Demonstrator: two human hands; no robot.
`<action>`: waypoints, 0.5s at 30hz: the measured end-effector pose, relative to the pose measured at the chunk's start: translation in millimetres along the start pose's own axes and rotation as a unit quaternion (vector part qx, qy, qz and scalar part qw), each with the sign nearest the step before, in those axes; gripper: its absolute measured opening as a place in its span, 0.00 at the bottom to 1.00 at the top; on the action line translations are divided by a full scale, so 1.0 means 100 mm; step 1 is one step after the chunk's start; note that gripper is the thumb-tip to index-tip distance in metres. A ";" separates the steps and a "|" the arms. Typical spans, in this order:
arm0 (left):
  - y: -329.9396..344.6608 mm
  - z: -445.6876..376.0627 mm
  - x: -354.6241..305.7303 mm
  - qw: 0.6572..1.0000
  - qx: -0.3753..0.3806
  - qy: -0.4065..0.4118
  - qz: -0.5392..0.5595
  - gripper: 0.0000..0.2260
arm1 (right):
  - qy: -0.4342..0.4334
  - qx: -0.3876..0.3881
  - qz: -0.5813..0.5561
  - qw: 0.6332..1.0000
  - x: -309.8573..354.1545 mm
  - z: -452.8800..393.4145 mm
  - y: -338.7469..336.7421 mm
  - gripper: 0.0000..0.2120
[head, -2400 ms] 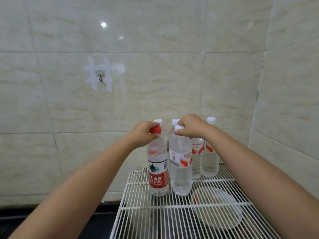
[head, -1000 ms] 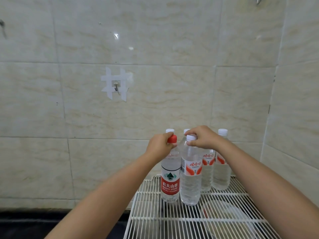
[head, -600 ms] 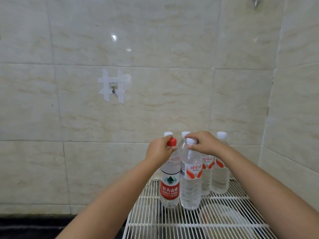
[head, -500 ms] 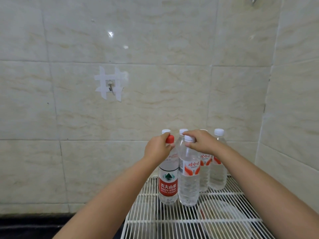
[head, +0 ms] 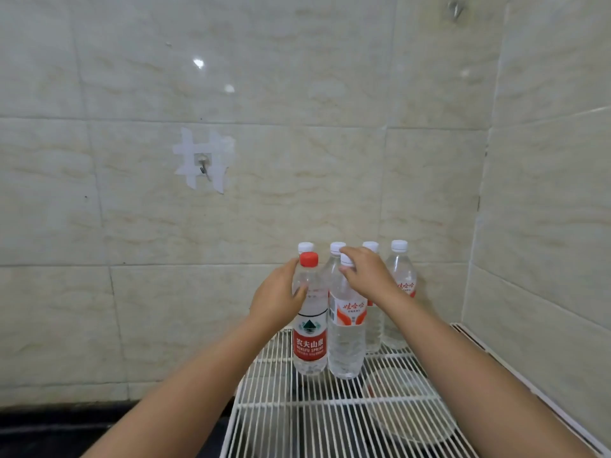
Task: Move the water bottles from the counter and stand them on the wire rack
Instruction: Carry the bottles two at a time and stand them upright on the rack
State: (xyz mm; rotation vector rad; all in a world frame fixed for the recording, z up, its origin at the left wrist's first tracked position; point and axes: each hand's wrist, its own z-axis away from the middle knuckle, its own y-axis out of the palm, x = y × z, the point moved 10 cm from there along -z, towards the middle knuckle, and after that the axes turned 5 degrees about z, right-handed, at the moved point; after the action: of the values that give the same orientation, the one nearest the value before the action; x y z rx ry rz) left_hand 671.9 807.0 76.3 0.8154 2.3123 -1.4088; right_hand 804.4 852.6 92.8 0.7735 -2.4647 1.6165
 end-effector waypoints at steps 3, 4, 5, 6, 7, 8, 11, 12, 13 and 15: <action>0.01 0.14 -0.01 0.999 0.013 -0.032 -0.013 0.20 | 0.007 -0.024 -0.006 1.000 0.03 0.01 -0.02 0.21; 0.03 0.16 -0.03 0.999 0.021 -0.046 -0.015 0.19 | 0.008 -0.029 -0.006 1.000 0.05 0.01 -0.02 0.20; 0.05 0.18 -0.05 0.998 0.030 -0.058 -0.013 0.18 | 0.007 -0.032 -0.009 0.999 0.06 0.01 -0.01 0.20; 0.08 0.20 -0.08 0.997 0.038 -0.069 -0.009 0.18 | 0.007 -0.036 -0.014 0.999 0.07 0.01 0.00 0.20; 0.12 0.21 -0.10 0.996 0.045 -0.076 -0.005 0.18 | 0.006 -0.042 -0.018 0.999 0.07 0.01 0.01 0.20; 0.16 0.21 -0.11 0.995 0.051 -0.081 -0.005 0.18 | 0.005 -0.048 -0.022 0.999 0.06 0.00 0.02 0.19; 0.23 0.20 -0.09 0.995 0.051 -0.086 -0.013 0.22 | -0.009 -0.053 -0.039 0.998 0.06 0.03 0.03 0.20; 0.23 0.20 -0.08 0.995 0.046 -0.087 -0.015 0.23 | -0.017 -0.051 -0.042 0.998 0.05 0.04 0.03 0.20; 0.24 0.19 -0.08 0.995 0.042 -0.085 -0.016 0.23 | -0.023 -0.046 -0.044 0.998 0.03 0.06 0.03 0.21; 0.27 0.20 -0.10 0.996 0.042 -0.083 -0.015 0.24 | -0.027 -0.020 -0.037 0.999 0.00 0.09 0.08 0.24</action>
State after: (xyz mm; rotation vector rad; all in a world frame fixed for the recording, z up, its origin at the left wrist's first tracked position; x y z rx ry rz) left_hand 695.7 795.4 53.5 0.6627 2.1619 -1.5330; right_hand 802.5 846.9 82.0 0.9036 -2.4645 1.5368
